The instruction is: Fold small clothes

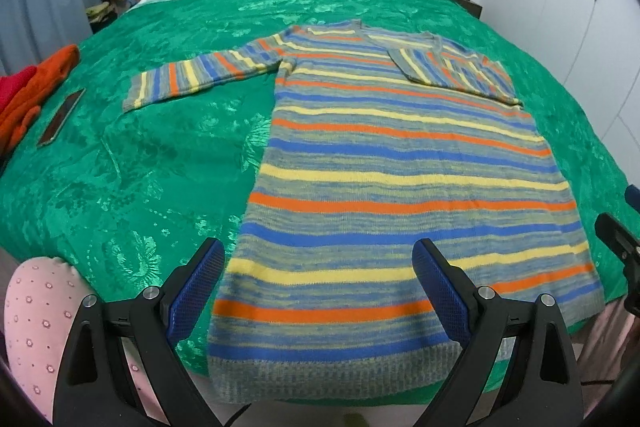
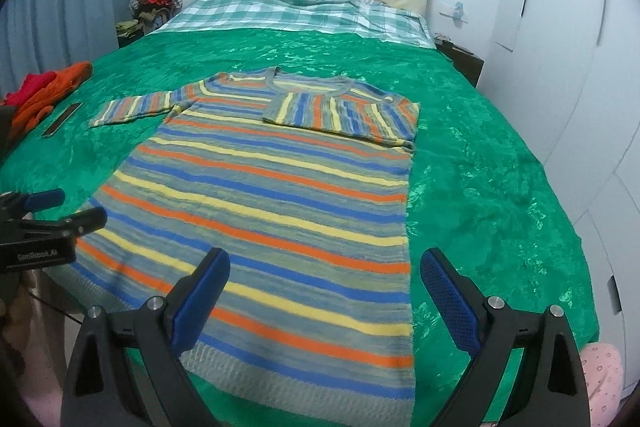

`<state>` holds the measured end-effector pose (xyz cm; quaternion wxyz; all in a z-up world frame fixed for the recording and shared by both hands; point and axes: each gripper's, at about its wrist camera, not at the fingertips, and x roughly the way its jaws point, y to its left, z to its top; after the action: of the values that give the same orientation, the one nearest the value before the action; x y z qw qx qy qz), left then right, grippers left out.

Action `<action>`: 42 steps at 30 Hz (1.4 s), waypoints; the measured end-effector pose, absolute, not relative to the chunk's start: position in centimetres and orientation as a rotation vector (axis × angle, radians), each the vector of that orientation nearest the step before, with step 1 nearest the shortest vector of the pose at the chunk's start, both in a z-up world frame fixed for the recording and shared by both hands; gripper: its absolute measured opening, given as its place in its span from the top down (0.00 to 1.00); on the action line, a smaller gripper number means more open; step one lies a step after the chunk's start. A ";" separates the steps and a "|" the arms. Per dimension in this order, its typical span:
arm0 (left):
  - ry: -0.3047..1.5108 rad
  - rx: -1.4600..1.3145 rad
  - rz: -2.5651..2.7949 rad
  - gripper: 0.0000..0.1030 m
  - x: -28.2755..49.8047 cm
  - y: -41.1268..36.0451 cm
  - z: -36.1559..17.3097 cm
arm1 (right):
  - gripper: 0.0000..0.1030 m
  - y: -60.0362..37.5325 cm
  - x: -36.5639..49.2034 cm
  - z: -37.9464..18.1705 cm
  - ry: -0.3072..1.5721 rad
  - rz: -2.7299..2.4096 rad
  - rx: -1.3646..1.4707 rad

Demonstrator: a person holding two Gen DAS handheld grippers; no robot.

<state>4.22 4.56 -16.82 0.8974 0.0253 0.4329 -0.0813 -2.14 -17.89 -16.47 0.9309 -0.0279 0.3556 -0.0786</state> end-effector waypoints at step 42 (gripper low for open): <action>0.860 0.087 -0.166 0.06 3.1 4.5 -16.1 | 0.08 -17.4 -2.3 -16.3 0.700 -0.143 -0.067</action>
<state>3.14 4.51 -16.13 0.9048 0.0419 0.4160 -0.0803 -2.31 -17.43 -16.34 0.9363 -0.0327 0.3426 -0.0698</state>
